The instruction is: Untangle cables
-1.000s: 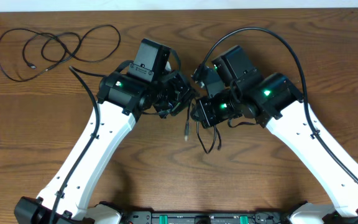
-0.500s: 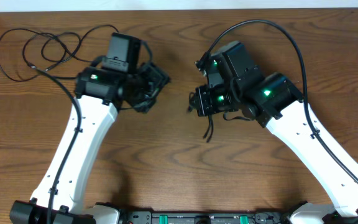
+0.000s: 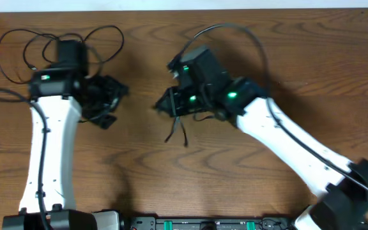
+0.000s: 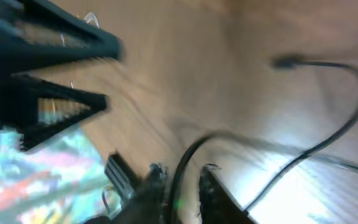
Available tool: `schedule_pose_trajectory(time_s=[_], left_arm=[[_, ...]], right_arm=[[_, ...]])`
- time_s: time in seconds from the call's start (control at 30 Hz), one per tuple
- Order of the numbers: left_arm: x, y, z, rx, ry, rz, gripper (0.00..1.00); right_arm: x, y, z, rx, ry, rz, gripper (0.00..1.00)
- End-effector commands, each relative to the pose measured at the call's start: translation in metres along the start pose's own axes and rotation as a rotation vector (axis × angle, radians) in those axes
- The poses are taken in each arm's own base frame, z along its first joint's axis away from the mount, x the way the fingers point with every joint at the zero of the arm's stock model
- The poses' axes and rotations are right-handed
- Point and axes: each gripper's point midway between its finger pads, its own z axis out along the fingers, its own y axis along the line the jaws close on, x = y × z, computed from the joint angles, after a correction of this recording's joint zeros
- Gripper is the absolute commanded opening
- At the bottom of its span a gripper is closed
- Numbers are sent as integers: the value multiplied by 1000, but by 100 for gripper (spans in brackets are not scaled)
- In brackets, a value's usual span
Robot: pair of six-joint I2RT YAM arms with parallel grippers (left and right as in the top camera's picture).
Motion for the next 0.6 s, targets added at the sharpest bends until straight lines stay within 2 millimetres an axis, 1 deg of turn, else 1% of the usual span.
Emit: schedule_pose_trajectory(time_s=[0.0, 0.03, 0.07, 0.1, 0.13, 0.17, 0.2, 0.27, 0.3, 0.33, 0.4, 0.5, 0.57], left_arm=[[-23, 25, -6, -43, -24, -85, 74], [-26, 29, -8, -46, -24, -89, 74], [-30, 32, -9, -46, -28, -70, 74], [-32, 33, -10, -45, -30, -41, 74], [-33, 34, -10, -46, -30, -16, 73], [-32, 34, -10, -47, -29, 16, 73], [-31, 33, -10, -48, -27, 45, 74], [-28, 30, -9, -49, -20, 87, 74], [-25, 29, -8, -49, -17, 106, 74], [-21, 26, -6, -49, -10, 137, 74], [-13, 21, -4, -51, 1, 181, 74], [4, 10, 2, -49, 20, 312, 74], [19, 1, 6, -45, 35, 409, 74]], right_arm=[[16, 7, 18, -44, 89, 9, 37], [20, 2, 21, -29, 104, -2, 46], [22, -5, 23, -1, 113, 0, 56], [24, -17, 21, 58, 115, 22, 67], [25, -32, 17, 127, 115, 38, 76], [26, -46, 8, 201, 120, 40, 92], [26, -55, 0, 255, 127, 40, 99], [26, -75, -24, 371, 145, 59, 99], [26, -79, -34, 398, 158, 61, 99], [26, -81, -48, 408, 186, 47, 99], [27, -81, -61, 407, 212, 41, 99], [29, -87, -75, 429, 236, 59, 99], [31, -98, -83, 470, 246, 79, 99]])
